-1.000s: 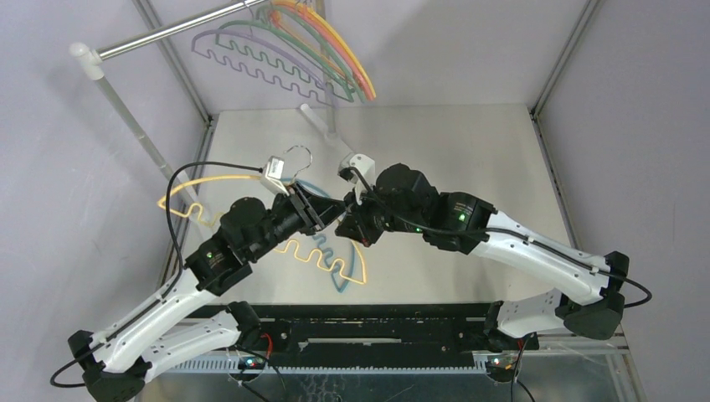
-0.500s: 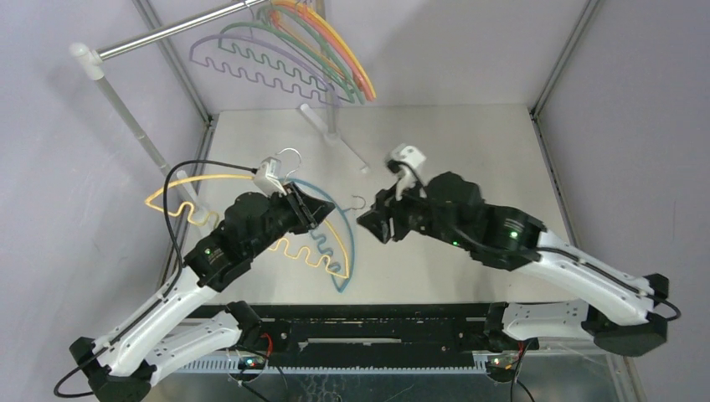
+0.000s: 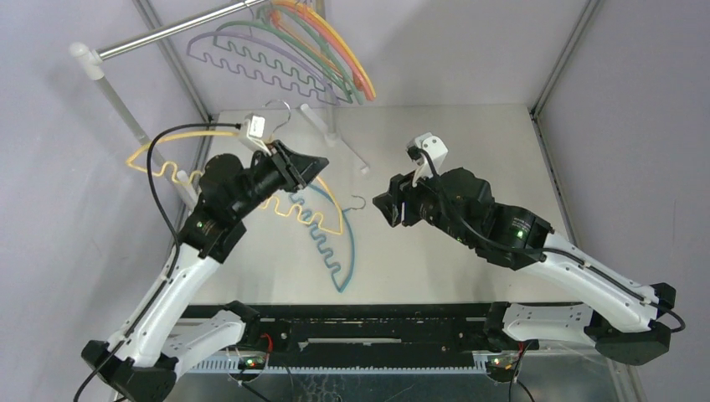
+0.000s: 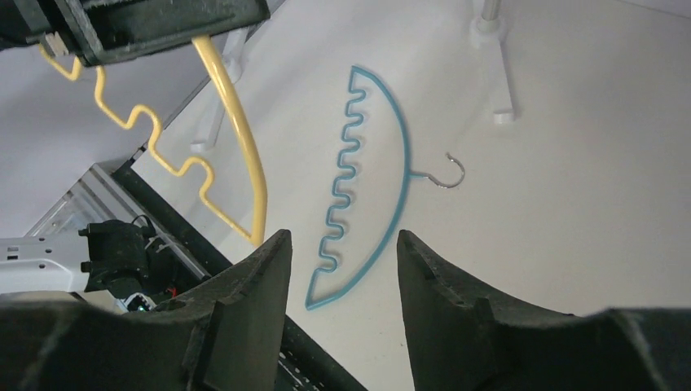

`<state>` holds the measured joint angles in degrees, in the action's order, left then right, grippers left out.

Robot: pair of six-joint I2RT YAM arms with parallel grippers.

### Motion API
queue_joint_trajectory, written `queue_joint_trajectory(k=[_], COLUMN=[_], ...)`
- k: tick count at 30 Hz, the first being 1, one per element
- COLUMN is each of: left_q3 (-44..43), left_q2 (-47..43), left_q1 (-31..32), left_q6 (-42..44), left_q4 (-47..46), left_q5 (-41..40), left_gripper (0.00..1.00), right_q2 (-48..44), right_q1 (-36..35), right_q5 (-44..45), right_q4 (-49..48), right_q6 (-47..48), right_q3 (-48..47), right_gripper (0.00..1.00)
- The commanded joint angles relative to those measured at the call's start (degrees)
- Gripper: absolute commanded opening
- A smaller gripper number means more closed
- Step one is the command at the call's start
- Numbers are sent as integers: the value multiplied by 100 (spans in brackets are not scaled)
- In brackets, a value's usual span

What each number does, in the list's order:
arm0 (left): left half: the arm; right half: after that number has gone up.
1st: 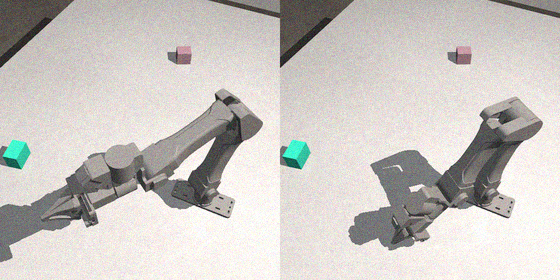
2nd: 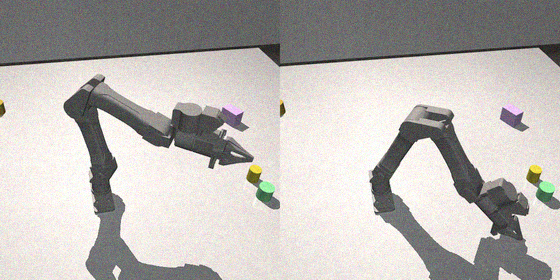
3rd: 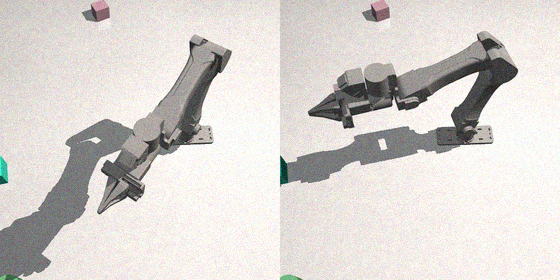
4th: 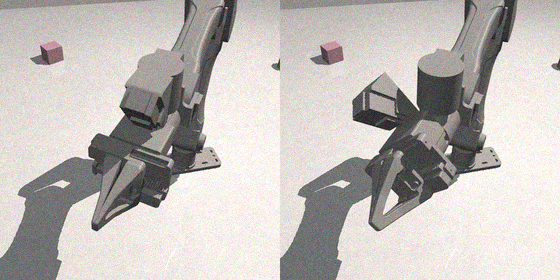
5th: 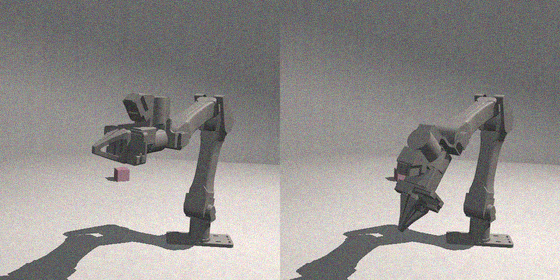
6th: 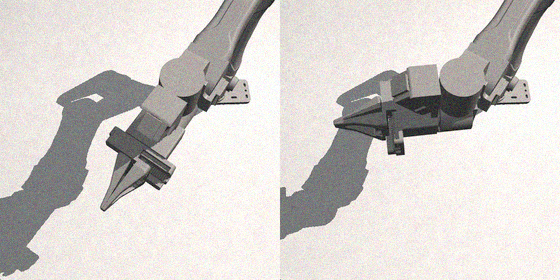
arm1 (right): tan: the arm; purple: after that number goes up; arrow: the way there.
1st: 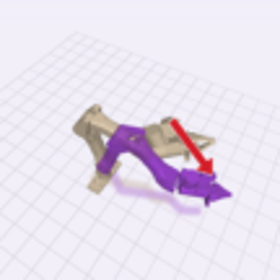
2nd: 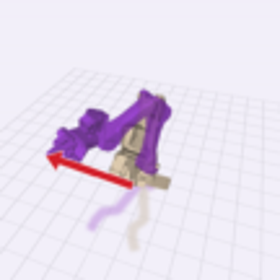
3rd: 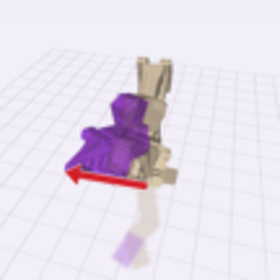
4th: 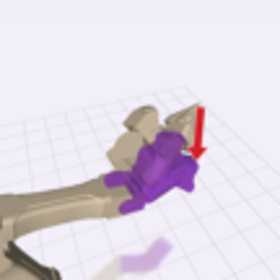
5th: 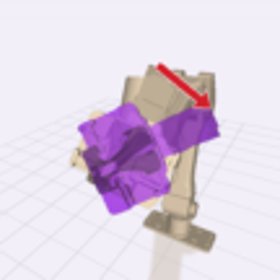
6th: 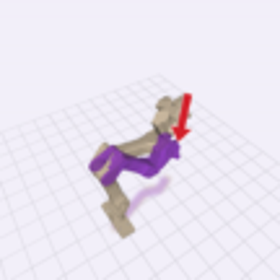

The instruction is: Organize the hangers

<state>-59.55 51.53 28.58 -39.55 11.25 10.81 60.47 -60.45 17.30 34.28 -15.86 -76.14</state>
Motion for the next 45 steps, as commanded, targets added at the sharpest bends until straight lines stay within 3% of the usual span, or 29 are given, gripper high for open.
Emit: queue_joint_trajectory(k=[1,14,27,45], left_q3=[-455,-1527,-2480,-2989], left_q2=[355,1989,3698,4282], left_q1=[-574,-1545,-2144,-2787], left_q6=[147,-1360,-4093,-4685], left_q4=[-1298,-3550,-6830,-6594], left_q5=[1282,2729,3254,3090], left_gripper=[0,0,0,0], right_q2=[-55,13,240,753], right_q1=[95,410,551,605], right_q5=[204,288,341,143], right_q4=[-185,-177,-53,-14], right_q6=[-23,98,181,267], right_q3=[-50,-178,-449,-826], right_gripper=[58,58,58,58])
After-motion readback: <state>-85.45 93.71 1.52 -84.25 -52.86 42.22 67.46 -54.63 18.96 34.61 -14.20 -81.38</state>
